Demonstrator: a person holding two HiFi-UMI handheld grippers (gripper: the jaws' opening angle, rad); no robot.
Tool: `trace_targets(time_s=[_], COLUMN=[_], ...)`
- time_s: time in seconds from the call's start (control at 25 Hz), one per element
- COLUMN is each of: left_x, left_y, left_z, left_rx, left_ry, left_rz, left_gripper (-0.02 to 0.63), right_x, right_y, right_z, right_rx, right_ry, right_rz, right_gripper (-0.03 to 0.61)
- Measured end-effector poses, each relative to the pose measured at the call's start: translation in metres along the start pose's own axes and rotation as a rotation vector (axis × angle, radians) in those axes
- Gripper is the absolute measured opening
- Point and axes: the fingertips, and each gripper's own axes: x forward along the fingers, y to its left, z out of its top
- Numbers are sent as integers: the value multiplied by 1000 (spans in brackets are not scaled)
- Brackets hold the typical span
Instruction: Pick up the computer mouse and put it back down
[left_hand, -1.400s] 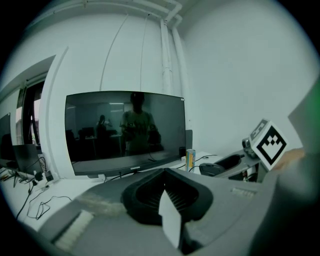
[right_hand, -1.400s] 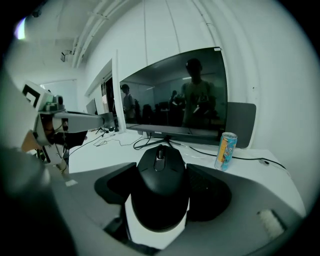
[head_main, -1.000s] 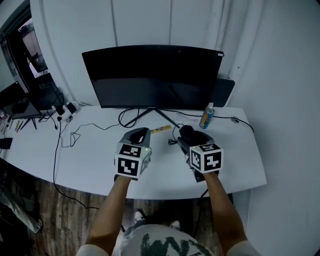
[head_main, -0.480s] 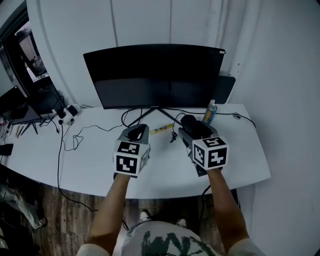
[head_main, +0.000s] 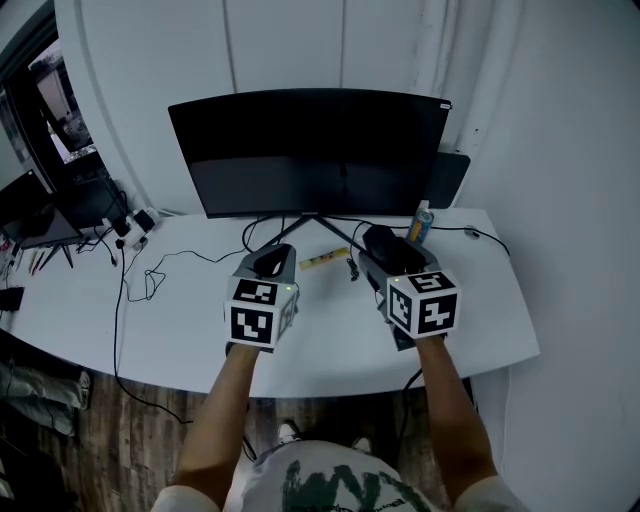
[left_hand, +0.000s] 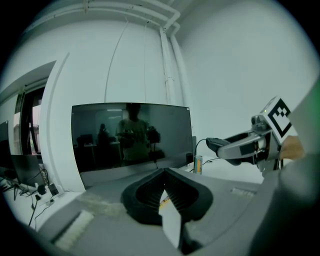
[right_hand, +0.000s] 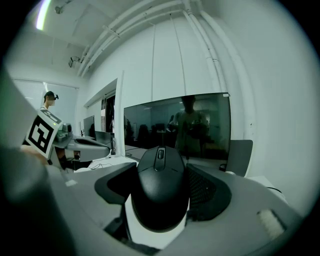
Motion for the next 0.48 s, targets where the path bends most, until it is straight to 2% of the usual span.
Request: trace_targets(time_s=[0.48], left_x=[3], left_y=[-9], left_z=[-4], left_rx=[5], left_ry=[12], left_rz=[4], left_gripper=[3], right_x=[0], right_y=[-19], right_z=[-11], right_rx=[8], right_ry=[7], right_rz=[-17], right_gripper=[311])
